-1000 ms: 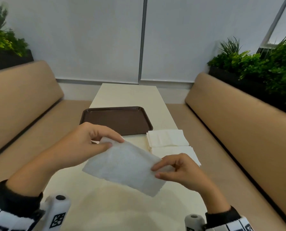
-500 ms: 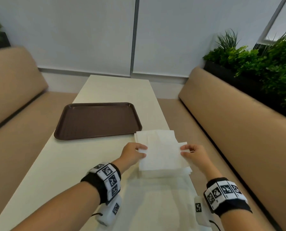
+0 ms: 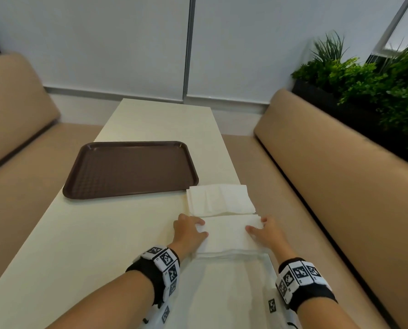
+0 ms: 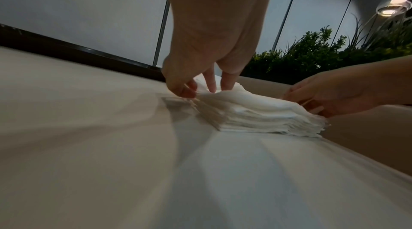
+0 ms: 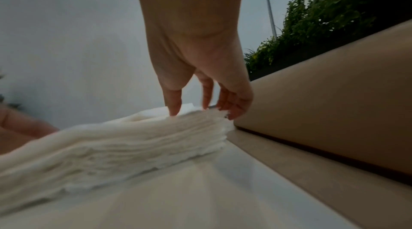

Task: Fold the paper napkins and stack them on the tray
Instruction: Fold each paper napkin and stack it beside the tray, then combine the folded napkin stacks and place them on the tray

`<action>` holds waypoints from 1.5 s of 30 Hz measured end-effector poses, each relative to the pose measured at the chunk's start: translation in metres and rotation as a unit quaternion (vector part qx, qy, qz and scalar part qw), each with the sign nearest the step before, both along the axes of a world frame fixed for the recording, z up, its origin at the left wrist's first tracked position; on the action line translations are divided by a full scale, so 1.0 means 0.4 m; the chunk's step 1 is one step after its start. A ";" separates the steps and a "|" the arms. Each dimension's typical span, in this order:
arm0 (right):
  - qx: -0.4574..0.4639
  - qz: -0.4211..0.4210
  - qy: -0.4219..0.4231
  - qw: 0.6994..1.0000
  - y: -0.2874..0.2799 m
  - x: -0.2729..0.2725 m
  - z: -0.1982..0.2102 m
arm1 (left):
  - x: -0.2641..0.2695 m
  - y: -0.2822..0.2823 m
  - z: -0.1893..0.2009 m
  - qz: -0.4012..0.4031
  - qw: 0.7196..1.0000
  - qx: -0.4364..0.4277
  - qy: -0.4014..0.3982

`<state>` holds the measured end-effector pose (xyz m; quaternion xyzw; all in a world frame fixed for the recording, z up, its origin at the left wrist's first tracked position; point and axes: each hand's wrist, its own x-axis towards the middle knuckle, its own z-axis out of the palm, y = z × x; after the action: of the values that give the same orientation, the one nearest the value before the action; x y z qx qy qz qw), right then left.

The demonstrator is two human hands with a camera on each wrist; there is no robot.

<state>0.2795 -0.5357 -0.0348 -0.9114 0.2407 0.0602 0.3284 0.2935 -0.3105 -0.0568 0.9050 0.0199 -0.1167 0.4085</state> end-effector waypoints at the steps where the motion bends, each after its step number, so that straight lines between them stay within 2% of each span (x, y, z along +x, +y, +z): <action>1: 0.010 0.000 0.022 1.000 0.001 0.004 0.003 | -0.004 -0.002 0.004 0.003 1.000 0.014 0.010; 3: 0.006 0.013 0.058 0.998 0.004 0.010 0.000 | -0.009 -0.008 0.011 0.014 0.999 0.018 0.030; 8: -0.005 -0.003 0.070 0.998 0.013 0.018 -0.006 | -0.004 -0.037 0.022 0.049 0.996 0.034 0.067; 12: 0.008 -0.013 0.078 0.997 0.022 0.015 -0.002 | 0.005 -0.054 0.034 0.097 0.988 -0.034 0.116; 16: 0.019 -0.008 0.078 0.997 0.023 0.010 0.003 | 0.015 -0.040 0.036 0.091 0.983 -0.038 0.154; 19: 0.077 -0.014 0.076 0.994 0.020 0.002 -0.008 | 0.012 -0.015 0.014 0.069 0.977 -0.100 0.176; 21: 0.144 -0.010 0.058 0.988 0.019 -0.015 -0.005 | -0.003 0.009 0.013 0.059 0.961 -0.191 0.193; 23: 0.237 0.021 0.012 0.971 0.025 -0.045 0.023 | -0.023 0.044 0.021 0.040 0.940 -0.289 0.177; 25: 0.330 0.098 -0.034 0.938 0.021 -0.070 0.046 | -0.041 0.088 0.038 0.007 0.925 -0.363 0.114; 28: 0.381 0.171 -0.083 0.905 0.019 -0.092 0.048 | -0.061 0.159 0.061 -0.051 0.920 -0.388 0.032; 34: 0.366 0.179 -0.069 0.911 0.067 -0.129 0.016 | -0.096 0.213 0.022 -0.084 0.929 -0.360 0.022; 41: 0.383 0.151 -0.101 0.906 0.088 -0.145 0.005 | -0.111 0.193 0.008 -0.041 0.914 -0.403 0.030; 45: 0.371 0.139 -0.114 0.911 0.097 -0.150 0.000 | -0.114 0.184 0.007 -0.029 0.919 -0.393 0.004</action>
<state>0.2196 -0.4970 -0.0349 -0.7489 0.0331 0.0855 0.6563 0.2479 -0.2371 -0.0541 0.6713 -0.0523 -0.1307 0.7277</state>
